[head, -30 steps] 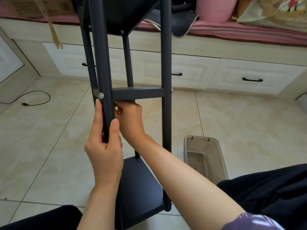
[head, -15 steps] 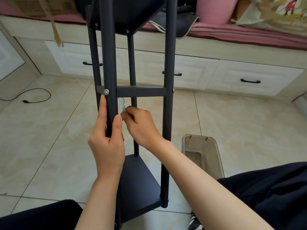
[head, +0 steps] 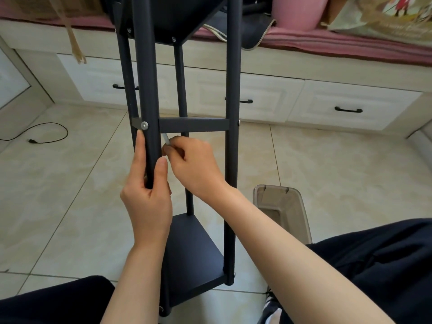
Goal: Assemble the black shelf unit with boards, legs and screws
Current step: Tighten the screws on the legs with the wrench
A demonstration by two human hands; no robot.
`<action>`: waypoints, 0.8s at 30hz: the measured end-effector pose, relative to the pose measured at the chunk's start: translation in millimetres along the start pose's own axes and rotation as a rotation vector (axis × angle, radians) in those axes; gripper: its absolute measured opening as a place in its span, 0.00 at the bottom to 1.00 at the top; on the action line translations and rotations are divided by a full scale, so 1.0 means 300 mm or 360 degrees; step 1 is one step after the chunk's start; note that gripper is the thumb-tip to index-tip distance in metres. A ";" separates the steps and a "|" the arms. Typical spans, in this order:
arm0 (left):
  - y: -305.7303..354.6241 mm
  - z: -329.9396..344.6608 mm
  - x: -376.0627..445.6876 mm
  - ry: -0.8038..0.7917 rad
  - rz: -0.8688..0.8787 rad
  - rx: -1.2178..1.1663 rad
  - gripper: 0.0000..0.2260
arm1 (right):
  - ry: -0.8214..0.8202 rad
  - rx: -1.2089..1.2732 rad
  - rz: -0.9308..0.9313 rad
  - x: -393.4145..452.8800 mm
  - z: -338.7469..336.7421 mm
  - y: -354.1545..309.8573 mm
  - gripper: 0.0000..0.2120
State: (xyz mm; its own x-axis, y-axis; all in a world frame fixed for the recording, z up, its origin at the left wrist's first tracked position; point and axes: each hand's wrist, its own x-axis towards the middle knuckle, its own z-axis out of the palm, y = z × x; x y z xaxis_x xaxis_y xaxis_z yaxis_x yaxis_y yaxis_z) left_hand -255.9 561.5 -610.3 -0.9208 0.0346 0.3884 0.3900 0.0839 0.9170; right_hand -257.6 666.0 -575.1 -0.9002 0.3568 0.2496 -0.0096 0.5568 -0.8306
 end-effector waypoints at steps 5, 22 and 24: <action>-0.007 0.006 -0.001 0.0005 0.0018 -0.0013 0.23 | 0.0155 -0.0071 -0.0096 0.005 0.023 0.018 0.09; -0.006 0.009 -0.004 -0.0010 0.0003 -0.0061 0.23 | 0.0496 0.0232 -0.0249 0.052 0.115 0.059 0.07; -0.006 0.010 -0.005 -0.0012 0.0008 -0.0056 0.23 | 0.0493 0.0288 -0.0225 0.064 0.126 0.059 0.07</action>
State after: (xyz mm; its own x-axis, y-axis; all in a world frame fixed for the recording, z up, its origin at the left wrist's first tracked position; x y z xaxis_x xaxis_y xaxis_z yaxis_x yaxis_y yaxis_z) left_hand -255.4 564.2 -612.8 -0.9188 0.0426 0.3924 0.3942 0.0485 0.9178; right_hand -291.5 654.5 -603.9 -0.7105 0.5110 0.4838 -0.2262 0.4851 -0.8447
